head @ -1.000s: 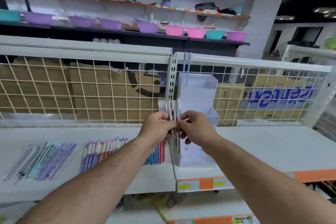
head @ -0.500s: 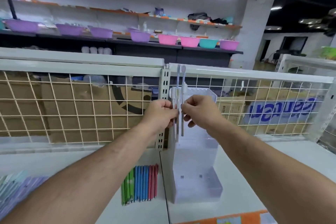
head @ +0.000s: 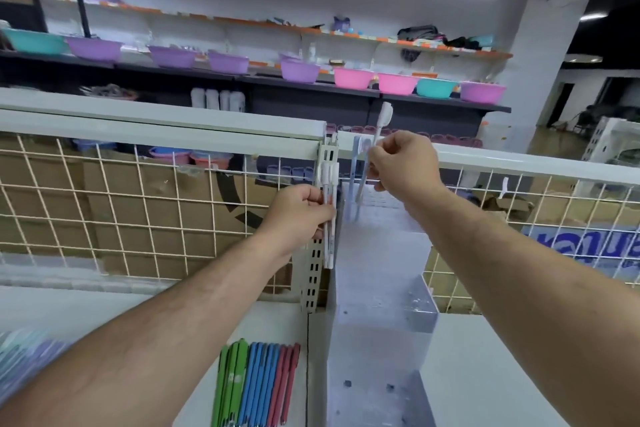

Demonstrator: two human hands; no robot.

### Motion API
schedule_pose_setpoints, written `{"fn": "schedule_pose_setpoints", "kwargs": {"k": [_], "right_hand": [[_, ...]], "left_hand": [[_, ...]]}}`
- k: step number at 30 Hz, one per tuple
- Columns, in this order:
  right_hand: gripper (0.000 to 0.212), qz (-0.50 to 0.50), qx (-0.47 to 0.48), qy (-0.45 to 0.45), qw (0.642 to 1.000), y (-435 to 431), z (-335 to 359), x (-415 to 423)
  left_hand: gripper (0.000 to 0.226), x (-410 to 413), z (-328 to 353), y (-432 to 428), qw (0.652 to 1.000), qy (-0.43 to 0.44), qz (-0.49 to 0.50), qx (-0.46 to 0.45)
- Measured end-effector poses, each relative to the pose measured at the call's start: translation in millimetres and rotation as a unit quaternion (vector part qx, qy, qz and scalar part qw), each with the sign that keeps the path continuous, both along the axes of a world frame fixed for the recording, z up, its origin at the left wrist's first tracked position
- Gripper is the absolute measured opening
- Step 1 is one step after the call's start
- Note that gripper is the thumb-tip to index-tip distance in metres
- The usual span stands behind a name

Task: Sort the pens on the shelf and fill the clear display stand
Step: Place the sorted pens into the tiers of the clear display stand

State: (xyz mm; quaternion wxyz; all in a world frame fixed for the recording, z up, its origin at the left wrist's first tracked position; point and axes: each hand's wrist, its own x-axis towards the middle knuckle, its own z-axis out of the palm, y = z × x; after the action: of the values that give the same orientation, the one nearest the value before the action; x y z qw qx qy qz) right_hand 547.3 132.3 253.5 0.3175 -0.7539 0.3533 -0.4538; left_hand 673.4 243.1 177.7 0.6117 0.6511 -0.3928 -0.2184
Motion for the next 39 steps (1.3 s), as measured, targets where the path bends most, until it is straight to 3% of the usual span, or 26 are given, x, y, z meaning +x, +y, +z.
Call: {"fn": "schedule_pose_setpoints", "kwargs": {"k": [8, 14, 26, 31, 36, 39], "right_hand": [[0.016, -0.013, -0.02, -0.001, 1.0, -18, -7, 17], [0.016, 0.017, -0.037, 0.098, 0.994, -16, -17, 24], [0.014, -0.004, -0.087, 0.176, 0.981, -13, -27, 19], [0.024, -0.031, -0.094, 0.139, 0.985, -6, -29, 13], [0.028, 0.119, -0.037, 0.111, 0.986, 22, -40, 3], [0.031, 0.141, 0.003, 0.082, 0.987, 29, -46, -1]], "left_hand": [[0.007, 1, -7, -6, 1.0, 0.003, 0.016, 0.006], [0.006, 2, -6, -5, 1.0, 0.005, 0.01, 0.012], [0.011, 3, -7, 1, 1.0, 0.025, -0.013, -0.002], [0.016, 0, -5, 5, 0.999, 0.037, -0.006, -0.015], [0.019, -10, -4, 7, 0.999, 0.025, -0.014, -0.046], [0.027, -17, -6, 8, 0.998, -0.012, -0.007, -0.063]]}}
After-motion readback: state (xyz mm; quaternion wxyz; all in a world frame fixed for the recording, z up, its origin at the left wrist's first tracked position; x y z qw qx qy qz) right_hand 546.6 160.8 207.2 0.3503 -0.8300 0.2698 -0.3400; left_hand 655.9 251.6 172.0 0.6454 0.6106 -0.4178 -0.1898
